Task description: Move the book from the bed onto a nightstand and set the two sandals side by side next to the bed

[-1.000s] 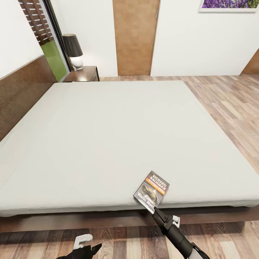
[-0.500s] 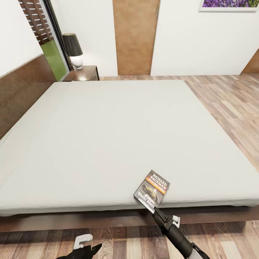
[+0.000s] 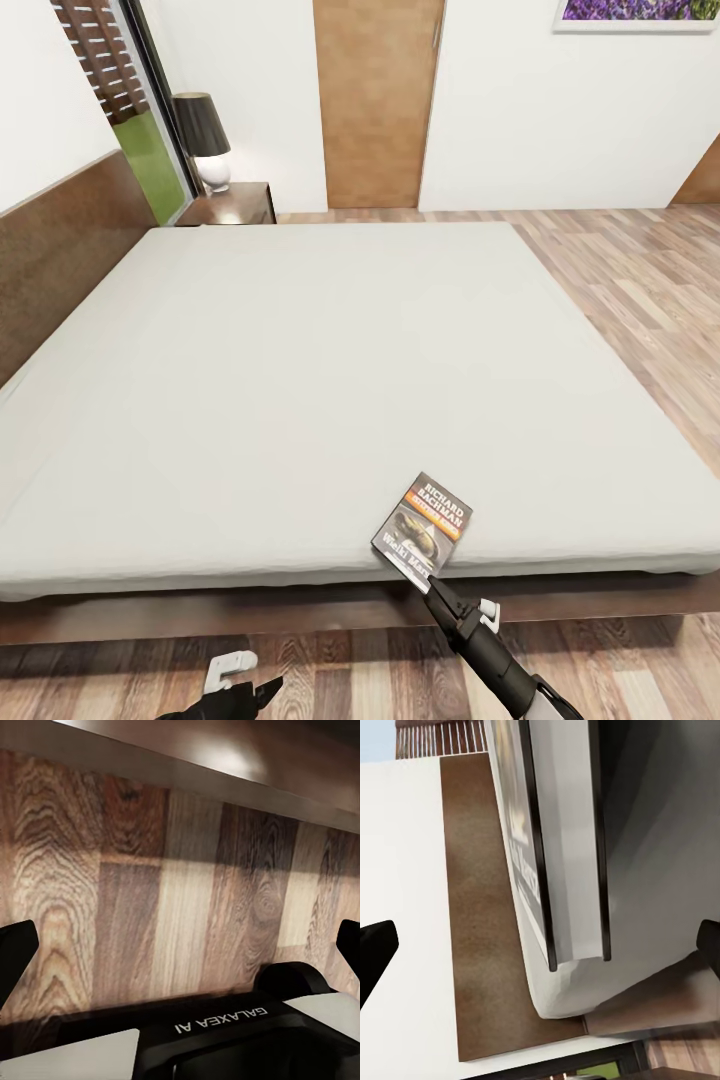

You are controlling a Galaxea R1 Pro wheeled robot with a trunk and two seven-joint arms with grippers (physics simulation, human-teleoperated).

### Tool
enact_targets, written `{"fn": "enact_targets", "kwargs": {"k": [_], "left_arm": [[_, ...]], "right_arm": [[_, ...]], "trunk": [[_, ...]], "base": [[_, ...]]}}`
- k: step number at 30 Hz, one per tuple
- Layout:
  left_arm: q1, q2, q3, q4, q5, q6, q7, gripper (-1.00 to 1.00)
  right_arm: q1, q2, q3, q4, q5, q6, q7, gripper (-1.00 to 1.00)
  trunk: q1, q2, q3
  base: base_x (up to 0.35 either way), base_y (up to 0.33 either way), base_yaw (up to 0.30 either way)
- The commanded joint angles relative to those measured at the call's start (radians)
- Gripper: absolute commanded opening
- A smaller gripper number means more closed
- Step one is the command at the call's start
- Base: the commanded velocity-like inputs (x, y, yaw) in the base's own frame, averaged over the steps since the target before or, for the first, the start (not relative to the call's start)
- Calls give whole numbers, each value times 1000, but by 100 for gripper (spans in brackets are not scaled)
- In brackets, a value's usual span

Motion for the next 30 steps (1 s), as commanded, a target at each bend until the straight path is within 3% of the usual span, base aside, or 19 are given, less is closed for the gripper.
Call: {"fn": "enact_targets", "kwargs": {"k": [1,30], "left_arm": [[0,1,-4,-1,10,8,-1,100],[0,1,-4,-1,10,7,0,100]], "right_arm": [[0,0,2,0,-7,10,2,100],[0,0,2,0,-7,10,3,100]], "trunk": [[0,0,-1],[0,0,-1]], "base": [[0,0,0],[39,0,0]]}}
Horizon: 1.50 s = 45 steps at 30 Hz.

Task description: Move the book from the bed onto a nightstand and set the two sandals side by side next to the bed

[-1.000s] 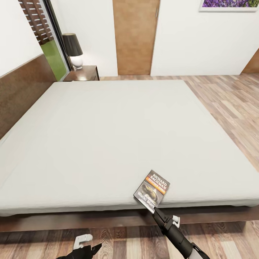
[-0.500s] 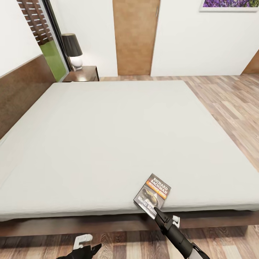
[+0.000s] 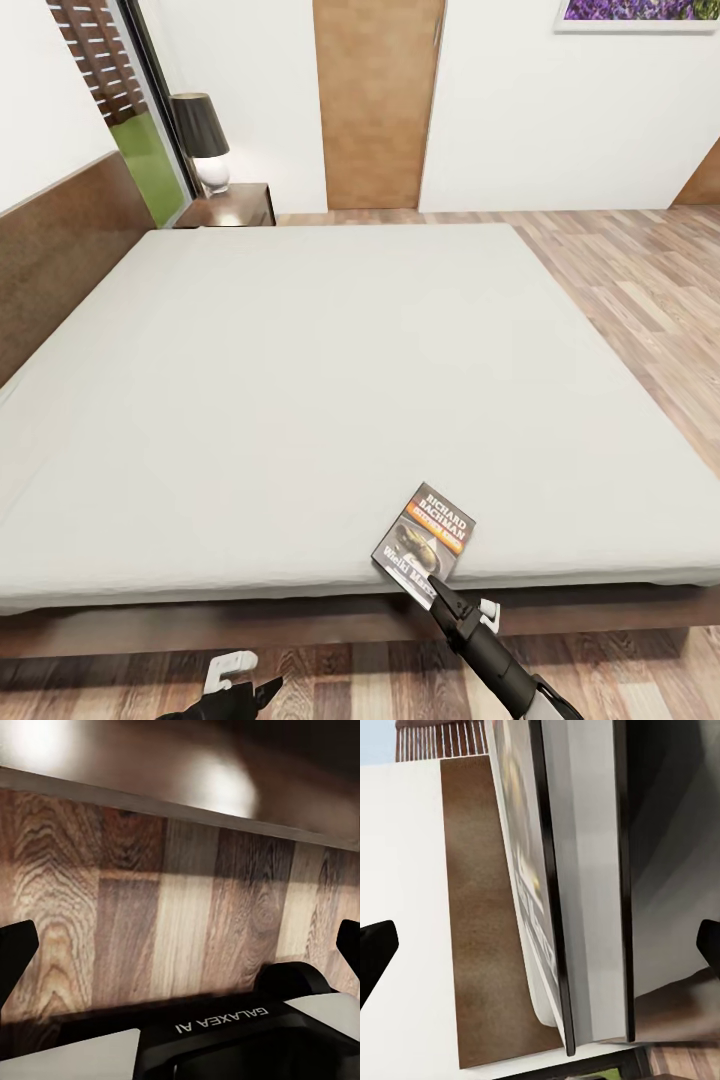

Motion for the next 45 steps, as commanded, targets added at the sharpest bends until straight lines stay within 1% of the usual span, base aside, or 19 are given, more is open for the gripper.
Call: {"fn": "enact_targets", "kwargs": {"k": [1,23,24,45], "left_arm": [[0,1,-4,-1,10,8,-1,100],[0,1,-4,-1,10,8,-1,100],[0,1,-4,-1,10,8,-1,100],[0,1,-4,-1,10,9,-3,100]], "right_arm": [[0,0,2,0,-7,10,2,100],[0,0,1,0,-7,10,2,100],[0,0,1,0,-7,10,2,-100],[0,0,0,0,-7,10,2,-100]], "trunk": [[0,0,-1],[0,0,-1],[0,0,-1],[0,0,-1]], "base": [[0,0,0],[0,0,0],[0,0,0],[0,0,0]]}}
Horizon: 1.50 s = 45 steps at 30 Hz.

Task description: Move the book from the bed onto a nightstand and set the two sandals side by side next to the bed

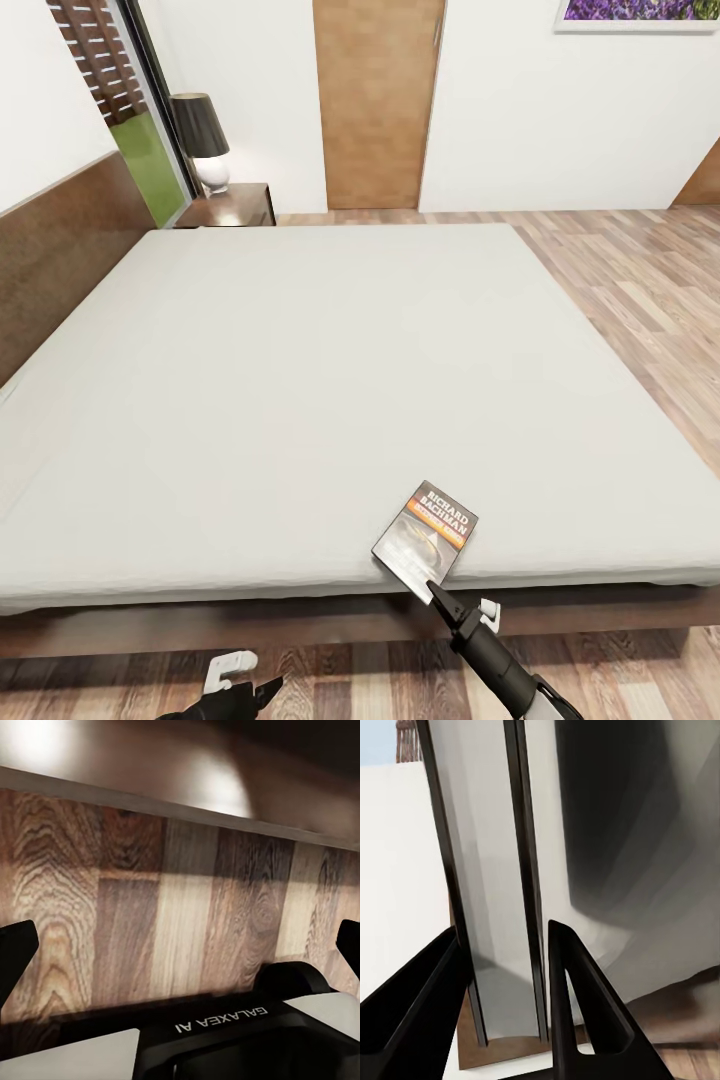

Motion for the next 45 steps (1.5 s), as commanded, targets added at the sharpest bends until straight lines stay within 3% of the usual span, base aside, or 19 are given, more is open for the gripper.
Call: {"fn": "enact_targets", "kwargs": {"k": [1,4,45], "left_arm": [[0,1,-4,-1,10,8,-2,100],[0,1,-4,-1,10,10,-2,100],[0,1,-5,-1,10,13,1,100]], "right_arm": [[0,0,2,1,-7,12,2,-100],[0,0,2,1,-7,12,2,-100],[0,0,2,1,-7,12,2,-100]], "trunk": [[0,0,-1],[0,0,-1],[-157,287,128]], "base": [[0,0,0],[0,0,0],[0,0,0]]}}
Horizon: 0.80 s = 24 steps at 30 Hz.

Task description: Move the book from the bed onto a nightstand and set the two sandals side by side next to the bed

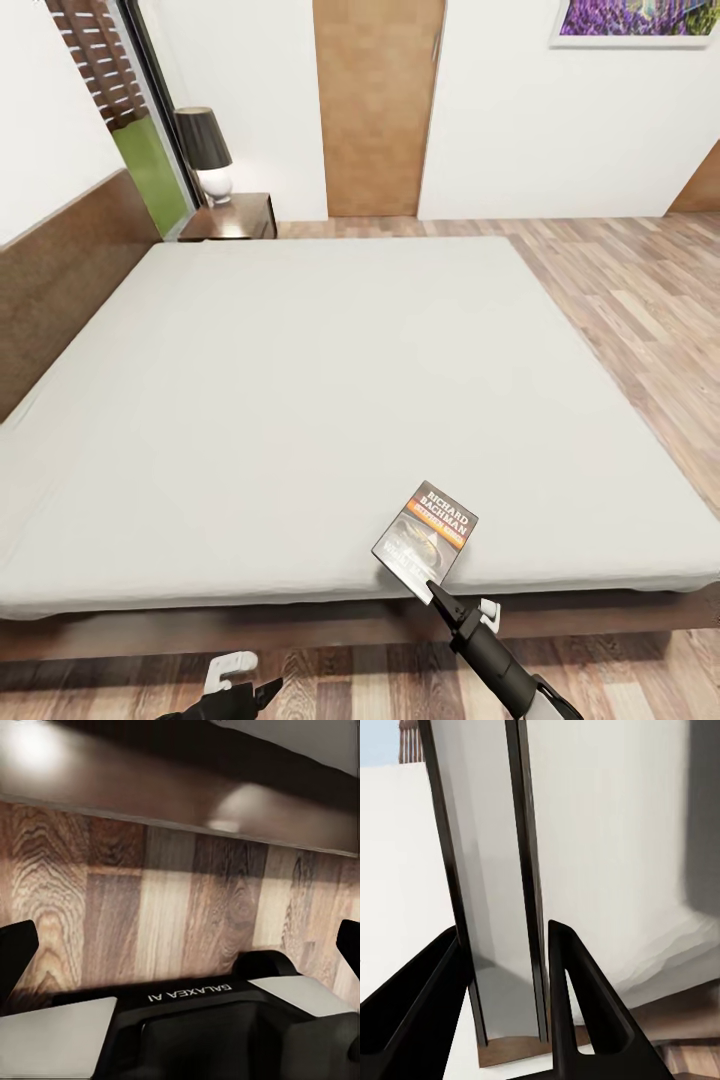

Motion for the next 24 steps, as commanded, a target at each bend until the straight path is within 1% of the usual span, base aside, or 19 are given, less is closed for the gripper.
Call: {"fn": "enact_targets", "kwargs": {"k": [1,24], "left_arm": [[0,1,-4,-1,10,8,-1,100],[0,1,-2,-1,10,8,1,100]], "right_arm": [[0,0,2,1,-7,10,2,-100],[0,0,3,-1,-7,9,3,-100]], "trunk": [[-4,7,3],[-92,168,75]], "base": [[0,0,0],[0,0,0]]}}
